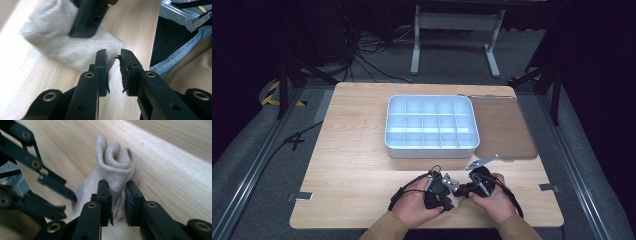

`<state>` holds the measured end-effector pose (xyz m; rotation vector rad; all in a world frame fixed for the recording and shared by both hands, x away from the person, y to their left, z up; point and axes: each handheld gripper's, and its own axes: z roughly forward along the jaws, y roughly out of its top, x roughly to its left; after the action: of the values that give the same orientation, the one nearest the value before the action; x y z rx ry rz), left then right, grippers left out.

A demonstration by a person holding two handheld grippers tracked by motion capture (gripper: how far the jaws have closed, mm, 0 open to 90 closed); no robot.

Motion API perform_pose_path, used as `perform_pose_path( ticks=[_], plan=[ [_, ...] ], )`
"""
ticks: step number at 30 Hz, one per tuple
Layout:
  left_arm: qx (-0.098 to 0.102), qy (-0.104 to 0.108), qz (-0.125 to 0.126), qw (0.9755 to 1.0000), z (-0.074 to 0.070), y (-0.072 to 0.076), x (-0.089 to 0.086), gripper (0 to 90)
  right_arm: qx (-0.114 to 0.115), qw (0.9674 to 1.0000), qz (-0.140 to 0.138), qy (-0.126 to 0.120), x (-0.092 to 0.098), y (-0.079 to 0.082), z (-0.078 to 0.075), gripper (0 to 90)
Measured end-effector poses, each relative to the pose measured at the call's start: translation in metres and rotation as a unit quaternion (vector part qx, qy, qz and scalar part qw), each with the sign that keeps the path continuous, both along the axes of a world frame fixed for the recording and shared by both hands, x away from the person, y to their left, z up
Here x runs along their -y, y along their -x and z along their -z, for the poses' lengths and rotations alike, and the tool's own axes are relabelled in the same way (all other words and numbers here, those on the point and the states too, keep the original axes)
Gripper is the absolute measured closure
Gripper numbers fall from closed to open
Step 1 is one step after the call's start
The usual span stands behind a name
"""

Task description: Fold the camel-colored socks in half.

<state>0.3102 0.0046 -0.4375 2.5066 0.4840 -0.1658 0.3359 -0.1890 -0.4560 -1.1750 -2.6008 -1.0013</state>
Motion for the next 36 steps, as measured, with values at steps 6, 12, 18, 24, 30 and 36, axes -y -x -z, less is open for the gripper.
perform_pose_path(
  ticks=[6,12,18,24,30,36],
  plan=[
    [0.017,0.014,-0.023,0.9995,-0.016,-0.004,-0.021,75.3,0.01,0.9999,-0.004,0.004,0.001,0.003,-0.008,77.8],
    [0.025,0.008,-0.045,0.9986,-0.02,-0.004,-0.047,74.9,0.024,0.9997,-0.003,-0.005,0.004,0.004,-0.018,77.9],
    [0.025,0.015,-0.078,0.9966,-0.023,-0.008,-0.074,74.8,0.036,0.9993,-0.004,-0.009,0.004,0.006,-0.029,77.9],
    [0.034,0.013,-0.089,0.9953,-0.028,-0.011,-0.083,74.3,0.046,0.9988,-0.004,-0.015,0.005,0.005,-0.038,77.9],
    [0.038,0.015,-0.106,0.9935,-0.031,-0.014,-0.092,74.2,0.056,0.9983,-0.001,-0.015,0.007,0.002,-0.049,77.8],
    [0.038,0.017,-0.114,0.9925,-0.032,-0.015,-0.098,73.9,0.068,0.9976,-0.003,-0.008,0.007,-0.002,-0.06,77.8]
  ],
)
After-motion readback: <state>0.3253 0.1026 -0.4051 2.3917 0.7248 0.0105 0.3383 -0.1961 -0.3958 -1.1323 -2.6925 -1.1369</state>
